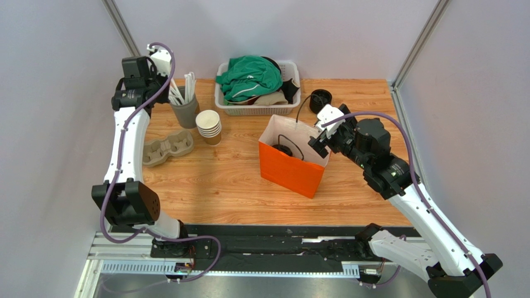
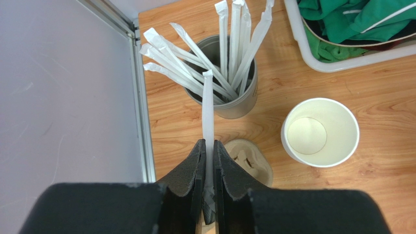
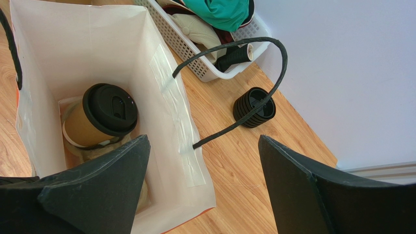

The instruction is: Pack the takeout coffee

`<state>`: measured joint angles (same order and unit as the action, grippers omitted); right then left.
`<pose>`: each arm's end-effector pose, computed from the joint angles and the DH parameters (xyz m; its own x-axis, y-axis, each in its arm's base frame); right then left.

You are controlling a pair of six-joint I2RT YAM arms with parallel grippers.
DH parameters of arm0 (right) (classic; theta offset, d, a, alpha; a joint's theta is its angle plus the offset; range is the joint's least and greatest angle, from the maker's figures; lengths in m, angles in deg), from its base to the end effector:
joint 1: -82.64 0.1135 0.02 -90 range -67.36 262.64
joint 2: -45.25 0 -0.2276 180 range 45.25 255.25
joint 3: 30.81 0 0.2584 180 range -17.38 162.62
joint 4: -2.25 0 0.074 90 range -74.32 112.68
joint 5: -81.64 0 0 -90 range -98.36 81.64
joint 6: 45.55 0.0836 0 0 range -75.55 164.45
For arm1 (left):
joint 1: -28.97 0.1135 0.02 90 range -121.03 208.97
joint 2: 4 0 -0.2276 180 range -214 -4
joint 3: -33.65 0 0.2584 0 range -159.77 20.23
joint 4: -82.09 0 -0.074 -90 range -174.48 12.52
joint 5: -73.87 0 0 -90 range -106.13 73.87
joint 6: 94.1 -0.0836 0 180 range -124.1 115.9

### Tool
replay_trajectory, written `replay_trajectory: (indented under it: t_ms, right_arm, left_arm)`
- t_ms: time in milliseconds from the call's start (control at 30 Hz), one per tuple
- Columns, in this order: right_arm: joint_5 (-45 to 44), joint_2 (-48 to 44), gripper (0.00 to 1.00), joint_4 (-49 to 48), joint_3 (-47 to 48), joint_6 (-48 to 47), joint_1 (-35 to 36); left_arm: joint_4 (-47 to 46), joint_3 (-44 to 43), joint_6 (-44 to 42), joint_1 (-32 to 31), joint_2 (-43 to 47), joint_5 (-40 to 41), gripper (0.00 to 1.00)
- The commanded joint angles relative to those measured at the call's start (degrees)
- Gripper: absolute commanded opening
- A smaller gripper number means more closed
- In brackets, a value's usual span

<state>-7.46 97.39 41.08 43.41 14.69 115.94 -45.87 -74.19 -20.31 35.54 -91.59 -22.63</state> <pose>0.2255 0.1497 0.3449 0.0696 -0.5481 -0.8335 -0.6070 0.6398 -0.4714 0.3849 0.0348 0.3476 -0.5076 0.2207 -0.8328 0.1287 0.9752 0.1800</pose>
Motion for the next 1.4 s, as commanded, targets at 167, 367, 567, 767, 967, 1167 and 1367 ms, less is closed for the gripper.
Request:
replay_trajectory:
  t_ms: [167, 367, 567, 767, 967, 1167, 1367]
  right_arm:
    - [0.2, -1.0, 0.89, -3.3, 0.5, 1.3, 0.2]
    - [2.7, -4.0, 0.9, -1.0, 4.7, 0.8, 0.2]
    - [15.1, -1.5, 0.9, 10.9, 17.5, -0.8, 0.3]
    - [26.6, 2.5, 0.9, 18.3, 27.1, -1.2, 0.4]
    - [35.0, 4.4, 0.9, 16.4, 30.2, 5.4, -0.2]
    - [50.3, 7.4, 0.9, 8.8, 31.1, 18.7, -6.0]
    - [64.1, 12.0, 0.9, -7.2, 34.2, 41.3, -15.1]
  left_arm:
    - [3.8, -3.2, -0.1, 0.5, 9.6, -5.9, 0.15]
    - [9.0, -4.4, -1.0, 0.5, 15.3, -15.2, 0.15]
    - [16.8, -7.5, -3.9, 0.2, 19.1, -26.6, 0.14]
    - [18.8, -3.4, -8.7, -2.4, 26.3, -41.6, 0.13]
    - [12.8, 1.9, -4.8, -3.1, 32.7, -56.9, 0.14]
    - [-5.2, 9.3, 8.4, -3.1, 39.1, -68.6, 0.14]
    - [-16.4, 10.6, 22.0, -3.1, 38.6, -73.1, 0.13]
